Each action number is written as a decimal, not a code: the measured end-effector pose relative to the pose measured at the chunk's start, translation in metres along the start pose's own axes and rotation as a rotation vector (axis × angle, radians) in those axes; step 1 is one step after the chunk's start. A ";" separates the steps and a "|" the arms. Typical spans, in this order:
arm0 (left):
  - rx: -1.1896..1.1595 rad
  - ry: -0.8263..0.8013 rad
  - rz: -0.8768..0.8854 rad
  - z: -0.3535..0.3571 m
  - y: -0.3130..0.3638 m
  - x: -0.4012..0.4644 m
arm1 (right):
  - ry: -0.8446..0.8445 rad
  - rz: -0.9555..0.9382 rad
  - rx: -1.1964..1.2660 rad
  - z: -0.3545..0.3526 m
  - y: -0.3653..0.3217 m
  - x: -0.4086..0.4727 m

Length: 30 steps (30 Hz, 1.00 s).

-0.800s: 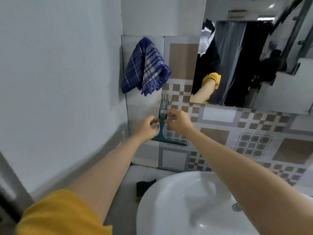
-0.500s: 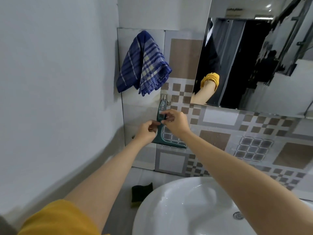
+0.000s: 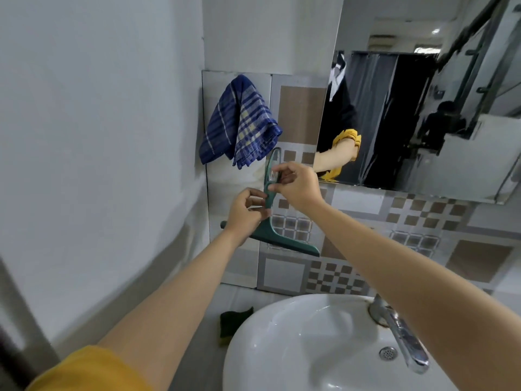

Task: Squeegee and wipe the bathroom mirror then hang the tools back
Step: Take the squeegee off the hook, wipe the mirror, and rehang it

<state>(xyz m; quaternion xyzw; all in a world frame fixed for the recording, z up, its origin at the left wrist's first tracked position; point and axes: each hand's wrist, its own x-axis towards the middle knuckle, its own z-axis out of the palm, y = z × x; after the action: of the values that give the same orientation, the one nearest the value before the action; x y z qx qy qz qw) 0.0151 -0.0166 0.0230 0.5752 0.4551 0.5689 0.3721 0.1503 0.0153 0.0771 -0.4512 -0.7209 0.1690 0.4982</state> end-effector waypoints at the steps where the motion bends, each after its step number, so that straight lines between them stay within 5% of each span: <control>1: 0.012 -0.013 0.017 0.000 0.005 -0.003 | 0.006 -0.011 0.006 -0.005 -0.004 -0.001; 8: 0.103 -0.068 0.121 0.010 0.042 -0.020 | 0.046 -0.213 -0.066 -0.068 -0.035 -0.019; 16: 0.299 -0.188 0.385 0.033 0.117 -0.028 | 0.223 -0.745 -0.933 -0.168 -0.066 -0.020; 23: 0.381 -0.294 0.509 0.062 0.180 -0.023 | -0.154 -0.876 -1.128 -0.246 -0.097 -0.012; 30: 0.541 -0.316 0.785 0.087 0.245 -0.002 | -0.160 -1.153 -1.169 -0.304 -0.114 0.006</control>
<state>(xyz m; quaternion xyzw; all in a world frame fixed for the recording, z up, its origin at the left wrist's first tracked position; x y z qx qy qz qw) 0.1262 -0.0865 0.2477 0.8581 0.2736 0.4334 0.0317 0.3591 -0.1034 0.2954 -0.1834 -0.8443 -0.4840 0.1385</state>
